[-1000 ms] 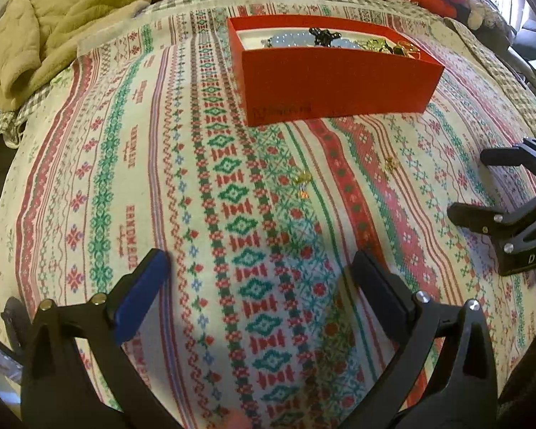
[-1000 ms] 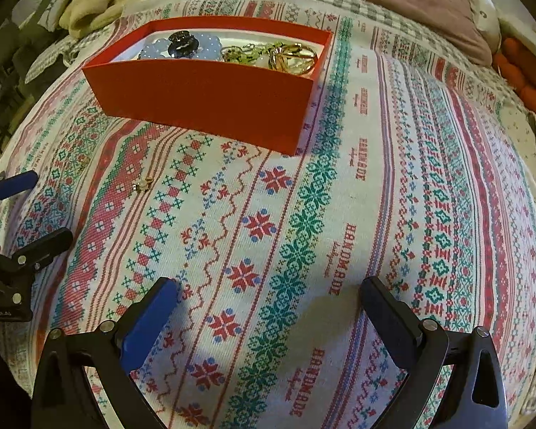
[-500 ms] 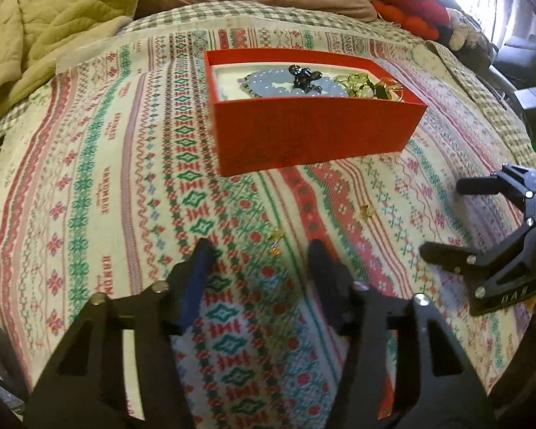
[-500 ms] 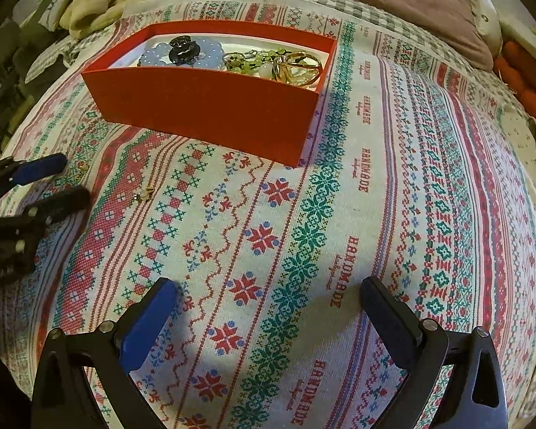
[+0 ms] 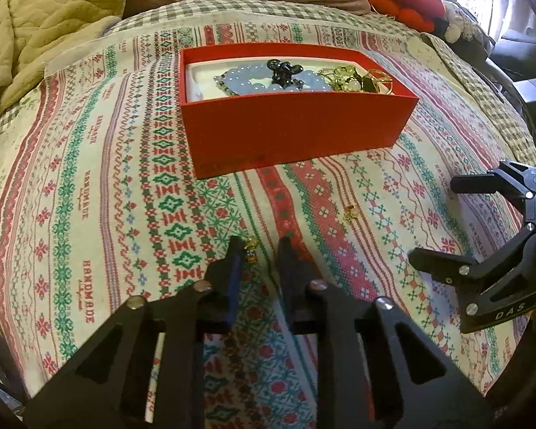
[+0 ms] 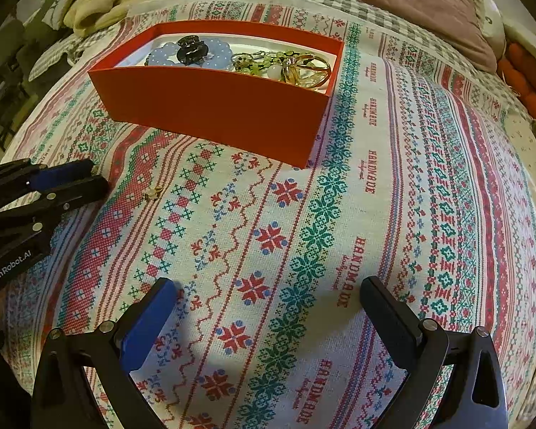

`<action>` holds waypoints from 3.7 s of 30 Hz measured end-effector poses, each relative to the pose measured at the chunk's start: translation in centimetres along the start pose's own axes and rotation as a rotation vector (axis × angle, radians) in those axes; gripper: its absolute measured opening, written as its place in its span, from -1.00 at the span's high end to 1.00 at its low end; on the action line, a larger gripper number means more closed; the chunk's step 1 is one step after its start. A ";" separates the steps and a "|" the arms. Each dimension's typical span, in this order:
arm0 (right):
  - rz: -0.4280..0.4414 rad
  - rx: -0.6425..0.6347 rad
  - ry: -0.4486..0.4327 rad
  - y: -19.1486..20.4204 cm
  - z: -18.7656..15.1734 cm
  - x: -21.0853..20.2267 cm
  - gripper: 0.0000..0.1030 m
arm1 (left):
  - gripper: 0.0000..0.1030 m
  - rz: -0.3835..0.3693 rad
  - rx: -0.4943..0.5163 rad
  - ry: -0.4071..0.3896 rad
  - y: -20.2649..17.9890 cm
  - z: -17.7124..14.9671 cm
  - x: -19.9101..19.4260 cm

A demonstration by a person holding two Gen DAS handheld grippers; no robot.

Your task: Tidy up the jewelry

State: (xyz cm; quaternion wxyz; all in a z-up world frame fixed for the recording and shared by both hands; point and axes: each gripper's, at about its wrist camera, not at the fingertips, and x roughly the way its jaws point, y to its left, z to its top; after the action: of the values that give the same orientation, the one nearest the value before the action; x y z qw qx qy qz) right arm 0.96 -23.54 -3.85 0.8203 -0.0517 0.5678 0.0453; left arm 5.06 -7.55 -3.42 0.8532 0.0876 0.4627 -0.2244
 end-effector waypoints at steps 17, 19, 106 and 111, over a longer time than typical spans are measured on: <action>0.084 -0.042 -0.007 2.1 0.8 0.2 -1.00 | 0.85 -0.010 -0.021 -0.021 1.3 -0.6 -1.8; 0.090 -0.056 -0.012 2.7 0.9 0.2 -1.00 | 0.85 -0.004 -0.025 -0.019 1.5 -0.7 -2.0; 0.285 0.130 -0.011 3.5 6.8 -1.4 0.83 | 0.85 -0.057 -0.112 0.003 5.4 -0.7 -4.0; 0.296 0.142 -0.020 3.5 6.9 -2.1 0.83 | 0.85 -0.057 -0.111 0.000 5.4 -0.4 -4.1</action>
State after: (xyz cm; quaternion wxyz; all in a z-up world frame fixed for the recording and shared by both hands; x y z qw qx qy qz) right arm 6.11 -19.21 0.41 0.8118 0.0910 0.5630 0.1257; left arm 5.29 -1.35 -0.55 0.8499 0.0272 0.4769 -0.2225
